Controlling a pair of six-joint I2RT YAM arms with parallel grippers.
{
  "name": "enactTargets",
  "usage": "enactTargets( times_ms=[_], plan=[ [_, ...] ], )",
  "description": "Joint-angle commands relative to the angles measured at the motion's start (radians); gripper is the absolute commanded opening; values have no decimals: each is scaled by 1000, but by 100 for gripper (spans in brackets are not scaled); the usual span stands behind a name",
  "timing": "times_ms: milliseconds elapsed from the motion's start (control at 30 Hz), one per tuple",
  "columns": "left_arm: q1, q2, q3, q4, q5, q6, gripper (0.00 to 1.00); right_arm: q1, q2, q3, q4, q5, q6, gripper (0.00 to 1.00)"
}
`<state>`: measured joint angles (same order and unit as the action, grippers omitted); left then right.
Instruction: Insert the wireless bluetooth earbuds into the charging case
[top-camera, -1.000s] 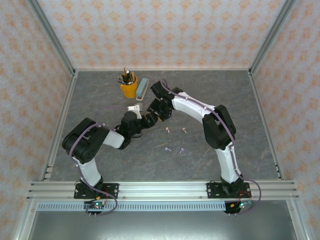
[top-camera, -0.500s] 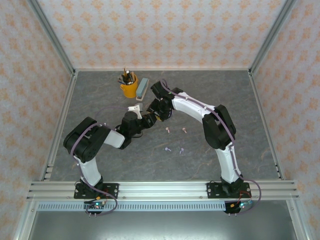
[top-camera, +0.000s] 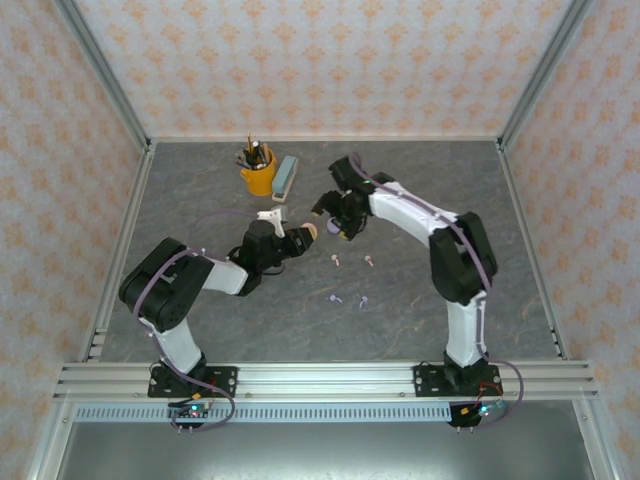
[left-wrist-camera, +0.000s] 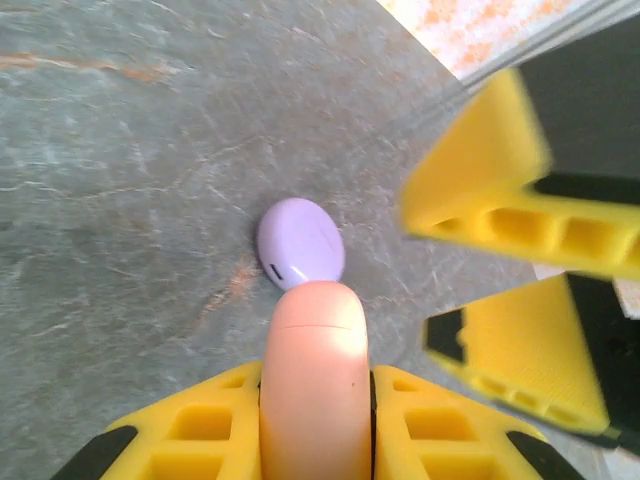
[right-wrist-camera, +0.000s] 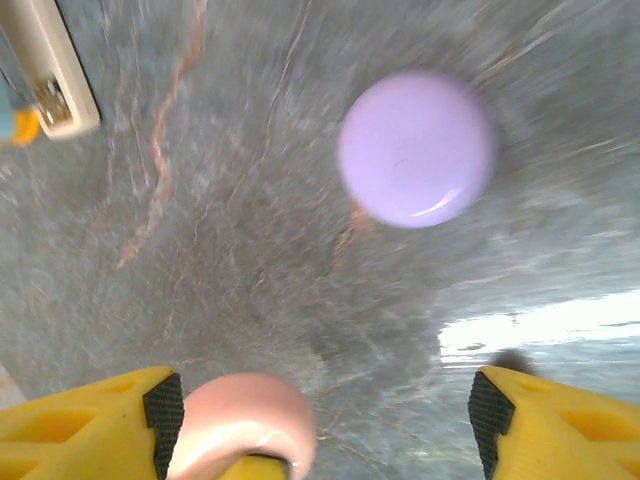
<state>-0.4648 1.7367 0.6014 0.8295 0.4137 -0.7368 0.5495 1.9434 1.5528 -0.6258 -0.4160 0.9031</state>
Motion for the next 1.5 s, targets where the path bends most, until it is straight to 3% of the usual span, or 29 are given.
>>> enactTargets(
  times_ms=[0,267,533,1133,1467],
  plan=[
    [-5,-59,69,-112,118,91,14,-54,-156,-103,61,15,-96,77],
    [13,-119,174,-322,371,197,12,-152,-382,-459,404,-177,-281,77],
    [17,-173,244,-495,464,304,11,-151,-437,-586,613,-376,-301,76],
    [26,-148,300,-517,481,309,11,-138,-478,-681,660,-429,-308,73],
    [26,-137,316,-518,502,307,10,-128,-406,-676,678,-374,-285,70]
  ],
)
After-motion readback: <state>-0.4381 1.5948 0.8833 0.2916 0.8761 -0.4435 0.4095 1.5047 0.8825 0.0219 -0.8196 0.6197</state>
